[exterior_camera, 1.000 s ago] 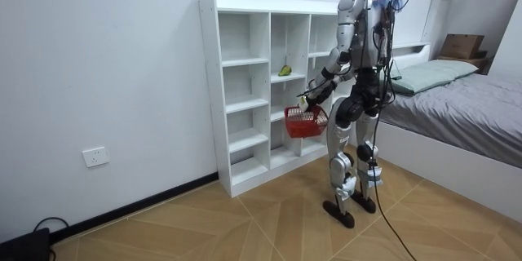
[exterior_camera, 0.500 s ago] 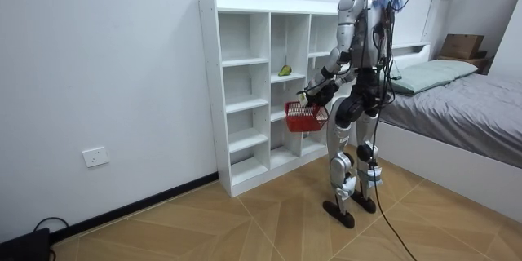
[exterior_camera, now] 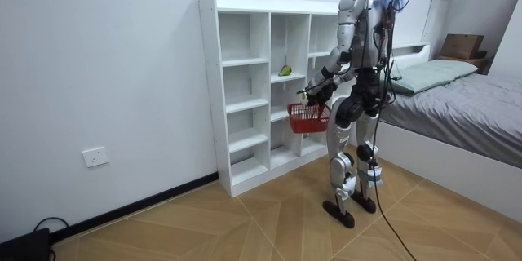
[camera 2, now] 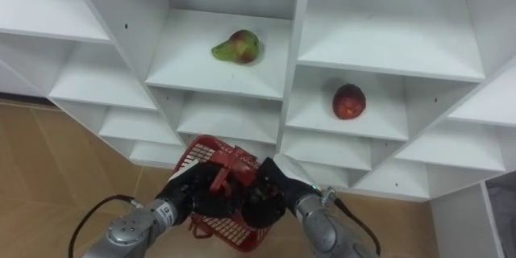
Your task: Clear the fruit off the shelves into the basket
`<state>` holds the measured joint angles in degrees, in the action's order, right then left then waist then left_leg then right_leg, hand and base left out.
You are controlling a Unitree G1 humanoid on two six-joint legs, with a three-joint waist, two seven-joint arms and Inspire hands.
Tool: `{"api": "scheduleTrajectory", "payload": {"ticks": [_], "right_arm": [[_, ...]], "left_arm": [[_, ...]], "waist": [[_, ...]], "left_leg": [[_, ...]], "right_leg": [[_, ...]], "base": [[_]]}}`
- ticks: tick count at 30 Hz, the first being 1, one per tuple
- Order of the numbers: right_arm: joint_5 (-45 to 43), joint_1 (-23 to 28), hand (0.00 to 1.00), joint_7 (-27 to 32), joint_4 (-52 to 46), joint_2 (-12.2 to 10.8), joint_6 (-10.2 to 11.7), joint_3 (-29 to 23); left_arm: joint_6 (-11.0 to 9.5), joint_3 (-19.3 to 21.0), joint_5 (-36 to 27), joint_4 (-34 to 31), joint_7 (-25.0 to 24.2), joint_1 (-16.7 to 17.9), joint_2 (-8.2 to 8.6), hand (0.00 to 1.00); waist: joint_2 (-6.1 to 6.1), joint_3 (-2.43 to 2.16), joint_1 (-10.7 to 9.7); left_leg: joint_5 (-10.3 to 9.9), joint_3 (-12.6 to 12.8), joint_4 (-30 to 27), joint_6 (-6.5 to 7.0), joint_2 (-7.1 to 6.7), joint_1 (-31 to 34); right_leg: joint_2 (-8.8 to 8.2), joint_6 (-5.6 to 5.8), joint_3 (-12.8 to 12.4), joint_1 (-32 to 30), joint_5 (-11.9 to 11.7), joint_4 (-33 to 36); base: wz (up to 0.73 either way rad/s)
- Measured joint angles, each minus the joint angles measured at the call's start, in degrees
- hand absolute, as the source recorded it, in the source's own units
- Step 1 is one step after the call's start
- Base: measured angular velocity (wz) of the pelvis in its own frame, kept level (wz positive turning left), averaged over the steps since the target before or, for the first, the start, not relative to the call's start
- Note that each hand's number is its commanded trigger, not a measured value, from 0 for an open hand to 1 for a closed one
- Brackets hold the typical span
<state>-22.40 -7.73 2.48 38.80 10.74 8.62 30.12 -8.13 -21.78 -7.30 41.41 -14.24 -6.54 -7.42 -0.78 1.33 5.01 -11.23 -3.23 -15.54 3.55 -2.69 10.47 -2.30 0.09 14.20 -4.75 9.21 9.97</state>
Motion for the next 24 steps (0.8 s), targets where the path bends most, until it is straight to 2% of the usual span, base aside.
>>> {"api": "scheduleTrajectory", "payload": {"ticks": [9, 11, 12, 13, 20, 24], "right_arm": [[-0.3, -0.1, 1.00, 0.0, 0.0, 0.0, 0.1, 0.0], [-0.4, -0.1, 0.57, 0.0, 0.0, 0.0, 0.1, 0.0], [-0.4, -0.1, 0.03, 0.0, 0.0, 0.0, 0.1, 0.0], [-0.4, -0.1, 0.00, 0.0, 0.0, 0.0, 0.1, 0.0], [0.0, -1.0, 0.00, 0.5, 0.0, -0.1, 0.1, 0.0], [1.3, -1.2, 0.00, 0.5, 0.0, -1.3, 0.1, 0.0]], "left_arm": [[-1.0, -0.7, 0.0, 0.0, 0.0, 0.1, 0.01, 1.00], [-1.1, -1.0, -0.1, 0.0, 0.1, 0.1, -0.01, 1.00], [-1.1, -1.1, -0.1, 0.0, 0.1, 0.1, -0.03, 1.00], [-1.1, -1.2, -0.1, 0.0, 0.1, 0.1, -0.02, 1.00], [-1.0, -4.5, -2.1, 0.3, 0.1, 0.5, -0.10, 1.00], [-1.0, -5.3, -2.3, 0.3, 0.1, 0.6, 0.01, 1.00]], "waist": [[0.03, 0.01, -0.1], [0.04, 0.01, 0.0], [0.05, 0.02, -0.1], [0.05, 0.02, -0.1], [0.06, 0.03, -0.1], [0.06, 0.04, -0.3]], "left_leg": [[0.0, 0.0, 0.0, 0.00, -0.01, 0.0], [0.0, 0.0, 0.0, 0.00, -0.01, 0.0], [0.0, 0.0, 0.0, 0.00, -0.01, 0.0], [0.0, 0.0, 0.0, 0.00, -0.01, 0.0], [0.0, 0.1, 0.1, 0.00, 0.00, -0.1], [0.0, 0.1, 0.1, 0.00, 0.01, -0.1]], "right_leg": [[0.01, 0.00, 0.0, 0.0, 0.0, 0.0], [0.02, 0.00, 0.0, 0.0, 0.0, 0.0], [0.02, 0.00, 0.0, 0.0, 0.0, 0.0], [0.03, 0.00, 0.0, 0.0, 0.0, 0.0], [0.01, 0.00, 0.0, 0.0, 0.0, 0.0], [0.02, 0.00, 0.0, 0.0, 0.0, 0.0]], "base": [[0.00], [0.00], [0.00], [0.00], [0.00], [0.00]]}}
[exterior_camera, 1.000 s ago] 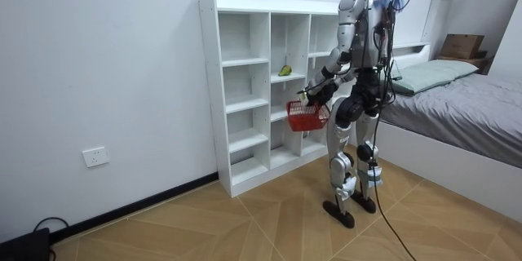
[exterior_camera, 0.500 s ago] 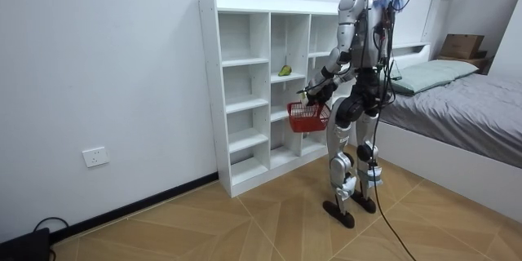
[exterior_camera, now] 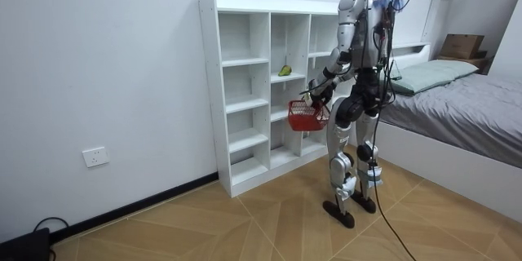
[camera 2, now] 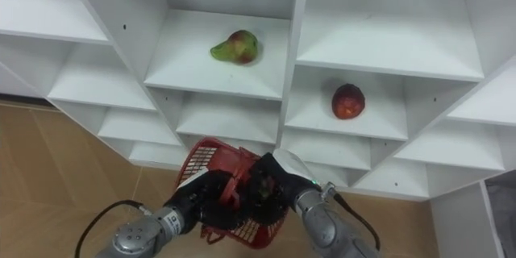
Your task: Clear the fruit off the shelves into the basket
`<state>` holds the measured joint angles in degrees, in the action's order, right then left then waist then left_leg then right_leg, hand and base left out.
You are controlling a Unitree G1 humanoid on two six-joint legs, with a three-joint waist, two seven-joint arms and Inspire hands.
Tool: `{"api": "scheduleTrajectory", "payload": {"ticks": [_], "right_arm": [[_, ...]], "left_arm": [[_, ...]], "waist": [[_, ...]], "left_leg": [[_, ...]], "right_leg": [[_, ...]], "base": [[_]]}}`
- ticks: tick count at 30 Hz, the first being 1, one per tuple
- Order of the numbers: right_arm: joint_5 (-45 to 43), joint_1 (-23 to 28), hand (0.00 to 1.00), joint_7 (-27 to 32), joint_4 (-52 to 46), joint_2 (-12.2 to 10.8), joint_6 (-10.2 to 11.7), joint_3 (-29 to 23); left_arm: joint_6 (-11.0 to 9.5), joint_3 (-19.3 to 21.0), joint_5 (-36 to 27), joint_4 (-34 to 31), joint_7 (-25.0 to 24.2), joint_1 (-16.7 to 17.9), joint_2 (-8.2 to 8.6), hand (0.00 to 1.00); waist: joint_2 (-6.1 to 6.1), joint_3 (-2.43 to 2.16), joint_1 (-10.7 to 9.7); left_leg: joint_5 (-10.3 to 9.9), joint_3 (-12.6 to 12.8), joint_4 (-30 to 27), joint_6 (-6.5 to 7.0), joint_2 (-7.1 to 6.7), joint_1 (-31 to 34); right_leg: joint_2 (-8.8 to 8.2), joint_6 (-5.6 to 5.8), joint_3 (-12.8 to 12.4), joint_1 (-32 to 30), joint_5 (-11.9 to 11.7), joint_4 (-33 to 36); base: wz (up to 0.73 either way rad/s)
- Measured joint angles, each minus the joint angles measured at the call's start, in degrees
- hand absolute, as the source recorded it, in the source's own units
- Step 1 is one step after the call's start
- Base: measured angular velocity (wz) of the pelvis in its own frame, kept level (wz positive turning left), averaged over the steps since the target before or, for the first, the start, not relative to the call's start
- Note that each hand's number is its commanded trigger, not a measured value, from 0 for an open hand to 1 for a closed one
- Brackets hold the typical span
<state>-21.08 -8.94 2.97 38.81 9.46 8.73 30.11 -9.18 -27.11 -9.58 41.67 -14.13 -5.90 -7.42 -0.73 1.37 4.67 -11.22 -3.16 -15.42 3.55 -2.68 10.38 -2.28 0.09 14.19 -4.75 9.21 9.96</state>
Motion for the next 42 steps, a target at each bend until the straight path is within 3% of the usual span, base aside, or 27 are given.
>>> {"api": "scheduleTrajectory", "payload": {"ticks": [32, 42], "right_arm": [[1.0, -0.5, 0.00, 1.5, 2.8, -0.7, 0.0, 0.3], [1.1, -0.4, 0.00, 1.3, 2.9, -0.7, 0.0, 0.8]], "left_arm": [[0.6, -2.5, -8.4, 1.0, -0.2, 0.4, -0.13, 1.00], [0.9, -2.1, -8.2, 1.1, 0.1, 0.7, -0.74, 1.00]], "waist": [[-0.20, 0.11, -0.6], [0.28, -0.19, -0.4]], "left_leg": [[0.0, -0.1, 0.1, 0.00, -0.05, -0.4], [0.0, 0.0, 0.1, 0.00, -0.03, -0.7]], "right_leg": [[-0.05, 0.00, 0.2, 0.4, 0.0, -0.2], [0.03, 0.00, -0.1, 0.7, 0.0, -0.1]], "base": [[0.00], [0.00]]}}
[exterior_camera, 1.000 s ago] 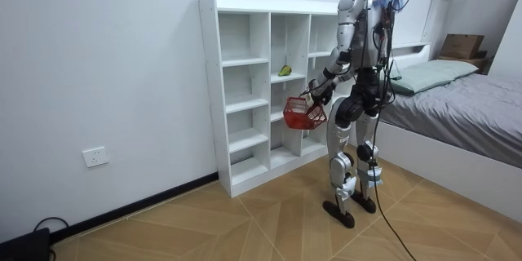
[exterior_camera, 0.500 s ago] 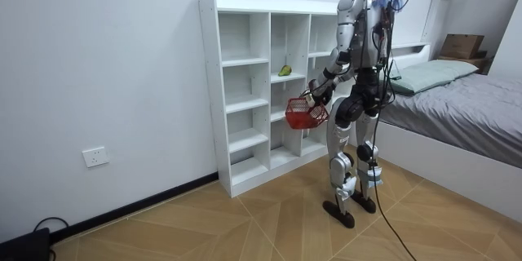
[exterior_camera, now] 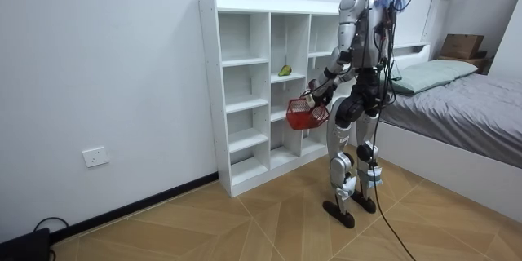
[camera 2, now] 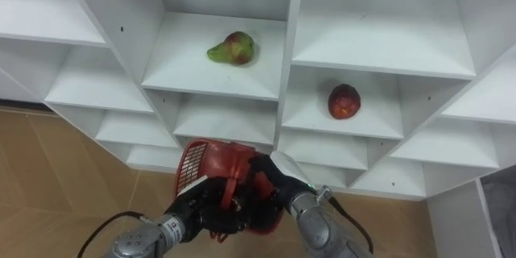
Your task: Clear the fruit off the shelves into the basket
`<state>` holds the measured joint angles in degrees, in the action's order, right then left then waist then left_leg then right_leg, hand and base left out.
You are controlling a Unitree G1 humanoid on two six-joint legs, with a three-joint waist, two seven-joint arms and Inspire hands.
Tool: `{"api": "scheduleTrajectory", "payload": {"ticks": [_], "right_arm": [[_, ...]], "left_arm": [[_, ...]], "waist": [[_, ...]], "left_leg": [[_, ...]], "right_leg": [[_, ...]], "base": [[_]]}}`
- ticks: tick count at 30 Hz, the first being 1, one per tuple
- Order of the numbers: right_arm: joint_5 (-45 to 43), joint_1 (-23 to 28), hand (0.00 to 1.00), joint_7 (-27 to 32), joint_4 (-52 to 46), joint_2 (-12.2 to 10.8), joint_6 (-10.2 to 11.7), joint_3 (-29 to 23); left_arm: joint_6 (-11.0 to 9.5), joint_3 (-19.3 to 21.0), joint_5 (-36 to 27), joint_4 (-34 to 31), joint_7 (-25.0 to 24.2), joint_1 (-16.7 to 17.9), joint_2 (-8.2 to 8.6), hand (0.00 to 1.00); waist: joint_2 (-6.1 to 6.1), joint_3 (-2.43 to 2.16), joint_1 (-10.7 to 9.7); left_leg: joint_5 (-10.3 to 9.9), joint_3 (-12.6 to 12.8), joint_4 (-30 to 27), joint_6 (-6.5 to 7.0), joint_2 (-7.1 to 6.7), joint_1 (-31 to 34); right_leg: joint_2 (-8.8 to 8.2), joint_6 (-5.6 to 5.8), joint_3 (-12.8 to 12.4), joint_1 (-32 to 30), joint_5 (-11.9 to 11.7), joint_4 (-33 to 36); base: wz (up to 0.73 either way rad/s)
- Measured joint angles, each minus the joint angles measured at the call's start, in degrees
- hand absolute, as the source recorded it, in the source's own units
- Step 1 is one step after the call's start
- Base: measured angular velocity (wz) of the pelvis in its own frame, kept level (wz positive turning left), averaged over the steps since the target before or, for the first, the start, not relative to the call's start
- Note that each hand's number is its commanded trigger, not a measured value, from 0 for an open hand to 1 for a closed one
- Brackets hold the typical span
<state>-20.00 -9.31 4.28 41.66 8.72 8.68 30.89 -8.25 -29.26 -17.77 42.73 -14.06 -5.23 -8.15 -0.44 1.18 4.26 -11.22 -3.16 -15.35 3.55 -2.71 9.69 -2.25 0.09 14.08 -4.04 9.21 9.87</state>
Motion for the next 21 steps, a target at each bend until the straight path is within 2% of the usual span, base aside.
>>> {"api": "scheduleTrajectory", "payload": {"ticks": [5, 8, 16, 19, 21], "right_arm": [[1.1, 0.6, 0.00, -0.8, 0.0, 0.0, 0.0, 0.6], [1.3, 1.0, 0.00, -2.5, -0.1, 0.2, 0.0, 0.7], [1.8, 2.1, 0.00, -7.3, -1.6, 1.1, -0.1, 0.4], [1.8, 3.1, 0.00, -8.5, -4.1, 1.9, -0.3, 0.4], [1.8, 4.9, 0.00, -9.5, -8.2, 3.2, -0.8, 0.2]], "left_arm": [[0.9, 0.7, 0.7, 1.0, 0.1, 0.0, -0.48, 1.00], [1.3, 2.4, 2.5, 2.5, 0.4, 0.0, -0.35, 1.00], [1.3, 6.2, 2.5, 4.3, 2.3, 0.4, -0.03, 1.00], [1.5, 7.0, 2.5, 5.6, 2.4, 0.6, -0.20, 1.00], [1.5, 8.0, 2.6, 5.6, 2.8, 1.3, -0.56, 1.00]], "waist": [[0.51, -0.33, 0.7], [0.51, -0.33, 0.6], [0.39, -0.39, 0.5], [0.06, -0.48, 0.4], [-0.86, -0.44, 0.4]], "left_leg": [[0.0, 0.0, 0.1, 0.00, 0.02, -0.1], [0.0, -0.2, 0.1, 0.00, 0.02, -0.1], [0.2, -0.1, 0.6, -0.06, 0.03, -0.4], [0.2, -0.2, 0.6, -0.06, 0.02, -0.5], [0.2, 0.0, 0.6, -0.06, 0.02, -0.5]], "right_leg": [[0.00, 0.00, 0.0, 0.0, 0.0, 0.0], [0.03, 0.00, -0.1, 0.0, 0.0, 0.0], [0.00, 0.00, 0.0, 0.0, 0.0, 0.0], [-0.05, 0.01, 0.0, 0.0, 0.0, 0.0], [-0.03, 0.01, -0.1, 0.0, 0.0, 0.0]], "base": [[0.00], [0.00], [0.00], [0.00], [0.00]]}}
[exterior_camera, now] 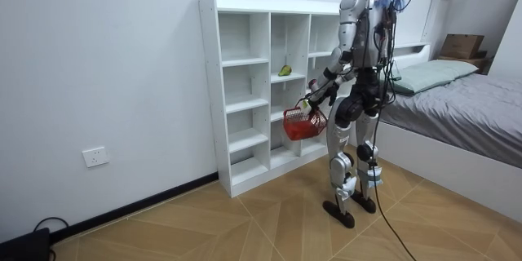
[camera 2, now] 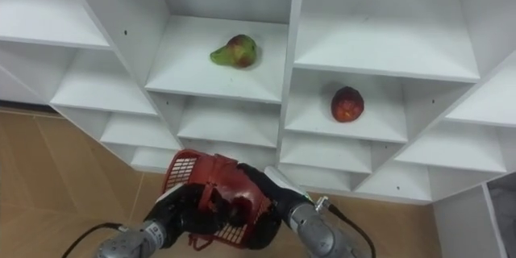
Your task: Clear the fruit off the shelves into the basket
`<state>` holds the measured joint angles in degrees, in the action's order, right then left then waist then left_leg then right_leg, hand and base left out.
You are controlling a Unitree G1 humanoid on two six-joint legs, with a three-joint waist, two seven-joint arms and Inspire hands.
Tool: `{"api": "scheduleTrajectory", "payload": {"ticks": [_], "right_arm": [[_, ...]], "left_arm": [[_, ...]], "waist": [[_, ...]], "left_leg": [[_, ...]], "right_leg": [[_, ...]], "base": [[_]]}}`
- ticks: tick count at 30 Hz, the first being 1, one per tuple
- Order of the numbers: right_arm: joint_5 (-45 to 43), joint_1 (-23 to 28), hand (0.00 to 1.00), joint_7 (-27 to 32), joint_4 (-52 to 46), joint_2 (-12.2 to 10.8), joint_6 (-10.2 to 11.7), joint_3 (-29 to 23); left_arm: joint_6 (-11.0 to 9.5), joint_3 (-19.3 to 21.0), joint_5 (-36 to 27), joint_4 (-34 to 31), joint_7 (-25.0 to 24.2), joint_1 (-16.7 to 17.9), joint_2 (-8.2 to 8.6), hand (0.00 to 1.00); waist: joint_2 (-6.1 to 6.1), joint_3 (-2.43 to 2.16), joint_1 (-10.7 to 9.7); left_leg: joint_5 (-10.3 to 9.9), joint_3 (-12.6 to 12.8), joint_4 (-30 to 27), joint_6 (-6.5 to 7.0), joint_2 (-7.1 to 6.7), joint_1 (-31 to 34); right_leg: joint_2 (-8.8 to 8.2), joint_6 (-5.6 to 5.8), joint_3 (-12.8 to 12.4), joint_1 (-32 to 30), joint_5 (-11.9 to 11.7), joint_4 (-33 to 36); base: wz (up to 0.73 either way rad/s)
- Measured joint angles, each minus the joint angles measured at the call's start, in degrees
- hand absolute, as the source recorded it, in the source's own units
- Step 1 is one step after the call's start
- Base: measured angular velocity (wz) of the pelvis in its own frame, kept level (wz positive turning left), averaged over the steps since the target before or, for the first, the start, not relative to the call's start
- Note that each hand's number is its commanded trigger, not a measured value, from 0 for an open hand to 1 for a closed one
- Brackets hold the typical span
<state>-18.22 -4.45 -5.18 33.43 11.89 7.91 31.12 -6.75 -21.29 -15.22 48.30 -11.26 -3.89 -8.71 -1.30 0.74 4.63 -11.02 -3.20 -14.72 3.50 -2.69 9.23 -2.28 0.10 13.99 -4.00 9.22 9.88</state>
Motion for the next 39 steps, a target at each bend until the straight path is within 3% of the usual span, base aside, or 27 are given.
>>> {"api": "scheduleTrajectory", "payload": {"ticks": [3, 6, 19, 29, 39], "right_arm": [[0.0, 1.2, 0.00, -1.3, -3.0, 0.2, -0.1, -1.2], [0.0, 1.9, 0.00, -2.3, -3.5, 0.3, -0.1, -1.5], [0.0, 3.9, 0.00, -6.2, -8.9, 1.5, -0.4, -3.3], [0.0, 5.7, 0.00, -6.2, -15.2, 1.5, -0.2, -5.9], [-0.2, 6.0, 0.00, -5.5, -25.5, 1.4, -0.1, -7.9]], "left_arm": [[0.0, 1.0, 0.2, 0.1, 0.8, 0.3, -0.61, 1.00], [0.0, 1.5, 0.2, 0.1, 1.1, 0.5, -1.07, 1.00], [0.0, 4.9, 1.8, 1.2, 1.9, 3.0, -1.11, 1.00], [-0.6, 10.1, 4.6, 2.6, 3.7, 4.4, -0.45, 1.00], [-0.8, 13.4, 4.7, 4.2, 3.7, 6.2, 0.23, 1.00]], "waist": [[-1.43, -0.05, 0.0], [-2.00, -0.29, -0.1], [-1.39, 0.08, 0.4], [-1.48, 0.20, 0.3], [-2.28, -0.10, 1.0]], "left_leg": [[0.0, 0.0, -0.1, -0.02, 0.03, 0.1], [0.0, 0.0, -0.2, -0.01, -0.04, 0.1], [0.0, 0.1, 0.1, 0.00, -0.01, -0.3], [0.0, 1.3, 1.9, -0.01, 0.24, -3.6], [0.0, 1.3, 1.9, -0.02, 0.26, -4.3]], "right_leg": [[0.05, -0.01, 0.0, 0.0, 0.0, 0.0], [0.01, -0.02, -0.1, 0.2, 0.0, 0.0], [0.05, -0.03, -0.2, 0.6, 0.0, 0.0], [0.28, -0.01, -1.9, 2.8, 0.0, -0.2], [0.29, -0.01, -1.8, 3.3, 0.0, -0.2]], "base": [[0.00], [0.00], [0.00], [-0.07], [0.00]]}}
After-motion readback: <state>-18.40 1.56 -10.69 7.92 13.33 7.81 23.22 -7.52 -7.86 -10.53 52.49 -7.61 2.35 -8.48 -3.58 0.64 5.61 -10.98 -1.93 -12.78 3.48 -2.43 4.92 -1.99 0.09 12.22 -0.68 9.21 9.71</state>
